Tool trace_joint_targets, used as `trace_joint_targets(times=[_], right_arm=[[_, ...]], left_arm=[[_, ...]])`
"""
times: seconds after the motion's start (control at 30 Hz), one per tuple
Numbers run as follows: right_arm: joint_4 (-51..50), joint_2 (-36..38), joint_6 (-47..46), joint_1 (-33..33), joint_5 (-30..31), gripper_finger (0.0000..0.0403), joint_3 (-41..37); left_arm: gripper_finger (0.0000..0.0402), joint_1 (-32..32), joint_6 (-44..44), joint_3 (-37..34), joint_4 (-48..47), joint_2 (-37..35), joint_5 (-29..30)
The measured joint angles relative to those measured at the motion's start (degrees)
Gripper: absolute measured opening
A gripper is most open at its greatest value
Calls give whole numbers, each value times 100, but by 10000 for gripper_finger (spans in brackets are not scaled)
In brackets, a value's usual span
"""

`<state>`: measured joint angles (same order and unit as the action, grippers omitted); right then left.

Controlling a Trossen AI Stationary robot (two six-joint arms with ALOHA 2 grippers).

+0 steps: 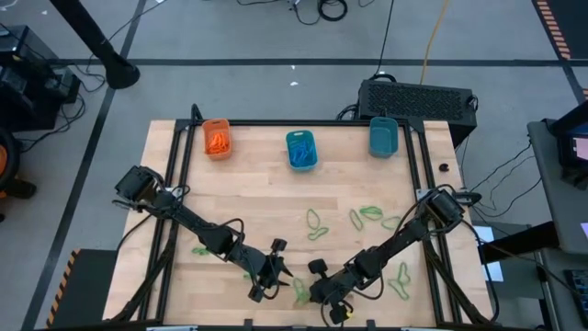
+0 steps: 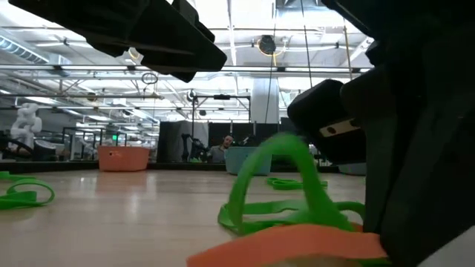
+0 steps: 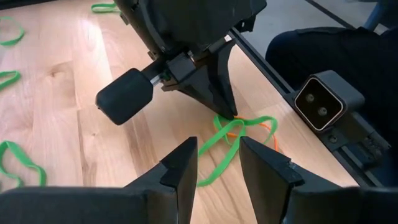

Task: Sort rubber bands into baskets
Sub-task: Put the orange rubber band into the orange bin

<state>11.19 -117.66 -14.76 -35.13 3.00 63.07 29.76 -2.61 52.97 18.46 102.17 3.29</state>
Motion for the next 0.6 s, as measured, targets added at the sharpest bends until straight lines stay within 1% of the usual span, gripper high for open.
trace_joint_targets(times=[0.2,0.37,0.6], right_arm=[[-125,212,190,128,-13,2,56],[-405,608,201,255,-30,1,149],[-417,1158,186,371,-31,1,170]], left_arm=[[128,0,-7,-2,-13,-2,-1],[128,39,-11,-2,-15,-2,-1],[128,149,-11,-2,-15,-2,-2]])
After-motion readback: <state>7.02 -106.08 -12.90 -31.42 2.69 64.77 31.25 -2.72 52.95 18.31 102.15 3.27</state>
